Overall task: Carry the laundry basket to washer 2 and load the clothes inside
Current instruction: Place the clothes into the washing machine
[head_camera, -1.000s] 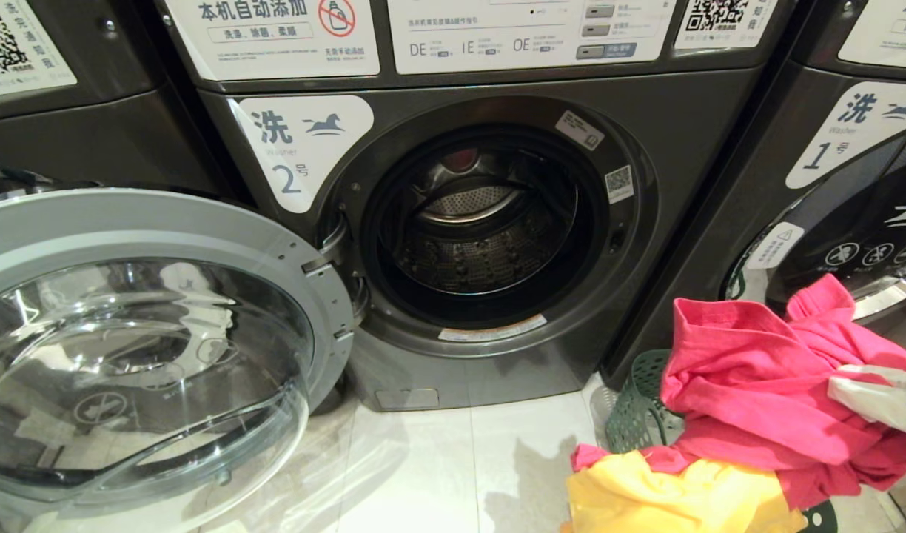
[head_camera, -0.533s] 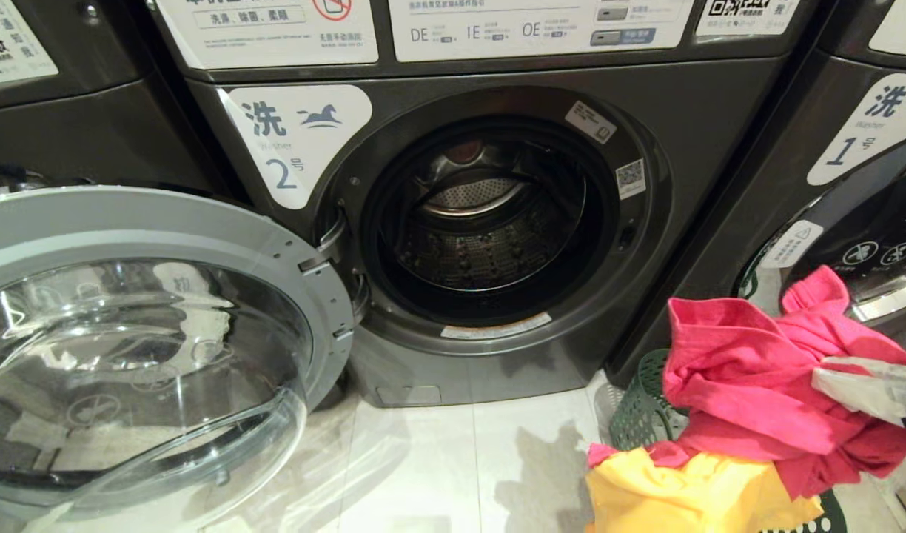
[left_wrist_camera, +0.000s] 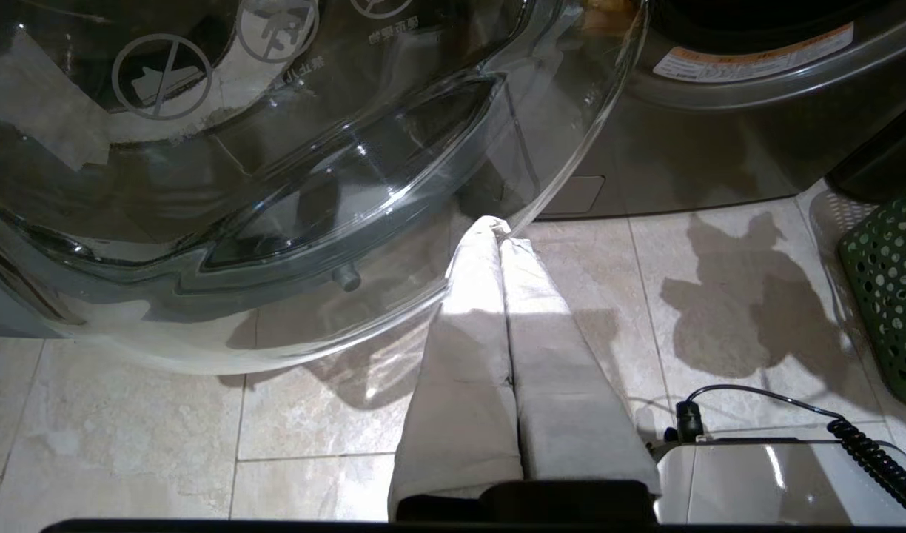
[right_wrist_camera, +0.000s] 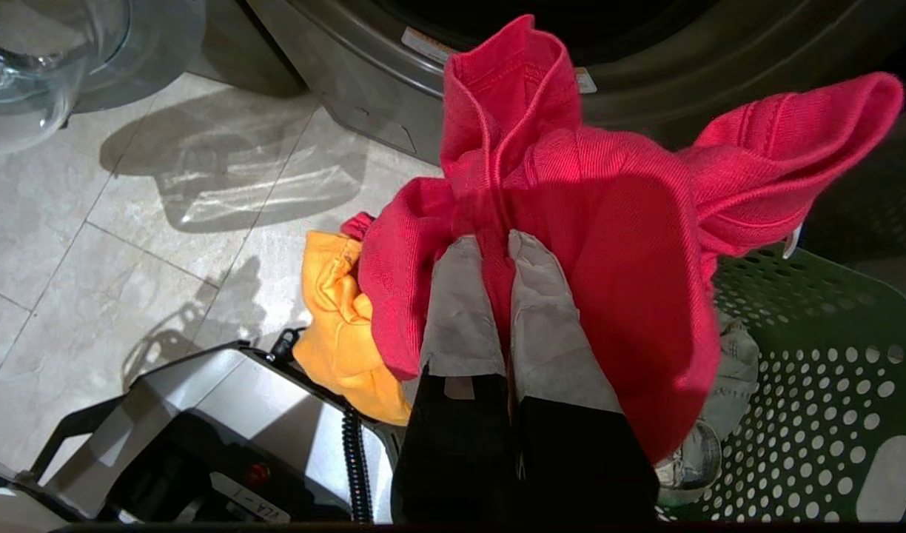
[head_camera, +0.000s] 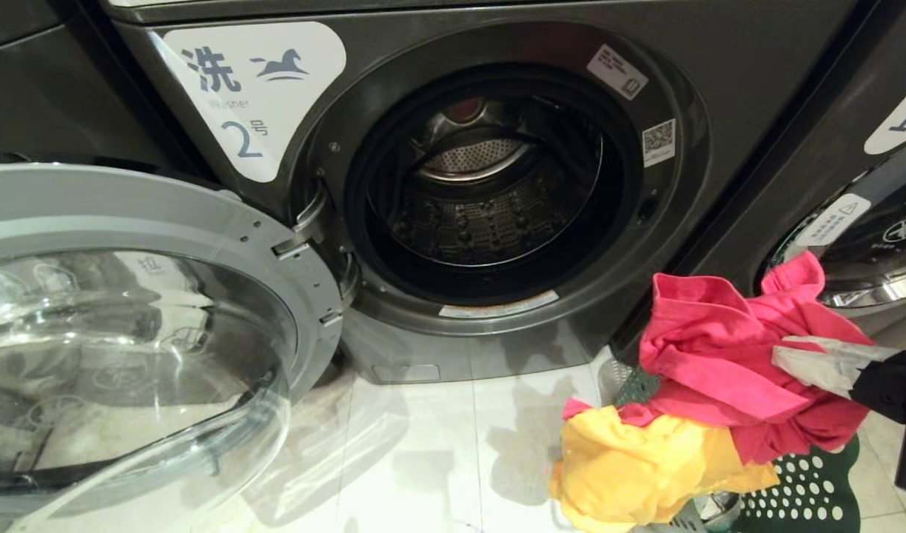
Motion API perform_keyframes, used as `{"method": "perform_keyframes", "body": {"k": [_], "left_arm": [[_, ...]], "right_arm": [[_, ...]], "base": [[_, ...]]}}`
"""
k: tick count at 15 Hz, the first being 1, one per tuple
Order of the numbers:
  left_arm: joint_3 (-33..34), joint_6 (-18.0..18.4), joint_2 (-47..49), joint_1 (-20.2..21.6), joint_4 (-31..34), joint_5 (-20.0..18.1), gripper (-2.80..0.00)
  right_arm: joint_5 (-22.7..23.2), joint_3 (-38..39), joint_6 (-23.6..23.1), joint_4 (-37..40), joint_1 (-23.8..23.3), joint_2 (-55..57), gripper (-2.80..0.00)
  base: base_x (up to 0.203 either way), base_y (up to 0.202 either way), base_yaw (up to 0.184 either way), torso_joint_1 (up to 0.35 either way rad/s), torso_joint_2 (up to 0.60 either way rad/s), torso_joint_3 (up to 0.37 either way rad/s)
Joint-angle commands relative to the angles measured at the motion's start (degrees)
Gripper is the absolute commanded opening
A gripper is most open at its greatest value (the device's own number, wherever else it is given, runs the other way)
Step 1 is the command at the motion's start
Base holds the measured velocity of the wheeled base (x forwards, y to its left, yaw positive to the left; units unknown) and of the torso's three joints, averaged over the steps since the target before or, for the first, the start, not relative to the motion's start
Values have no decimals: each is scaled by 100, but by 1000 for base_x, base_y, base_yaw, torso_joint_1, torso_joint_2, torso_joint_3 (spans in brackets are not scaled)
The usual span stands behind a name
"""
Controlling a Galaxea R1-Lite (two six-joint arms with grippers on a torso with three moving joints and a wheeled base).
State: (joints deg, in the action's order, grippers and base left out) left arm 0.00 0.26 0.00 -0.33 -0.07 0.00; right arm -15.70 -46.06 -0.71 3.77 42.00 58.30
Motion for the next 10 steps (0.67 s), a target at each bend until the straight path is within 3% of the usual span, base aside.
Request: {"method": "perform_keyframes", "body": {"k": [1, 5, 10], "left_arm": [[0, 1, 9, -2, -1, 0, -280], [0, -8, 0, -2, -1, 0, -280], [0, -17, 9, -2, 7, 0, -280]], "right_arm": [[-12, 9, 9, 1, 2, 33, -280], [-19, -59, 25, -61, -27, 264, -280], [-211, -75, -19, -1789, -134, 1473, -280]], "base": [[0, 0, 0, -2, -2, -197], [0, 0, 0, 2, 1, -172], [0, 0, 0, 3, -1, -18]]}}
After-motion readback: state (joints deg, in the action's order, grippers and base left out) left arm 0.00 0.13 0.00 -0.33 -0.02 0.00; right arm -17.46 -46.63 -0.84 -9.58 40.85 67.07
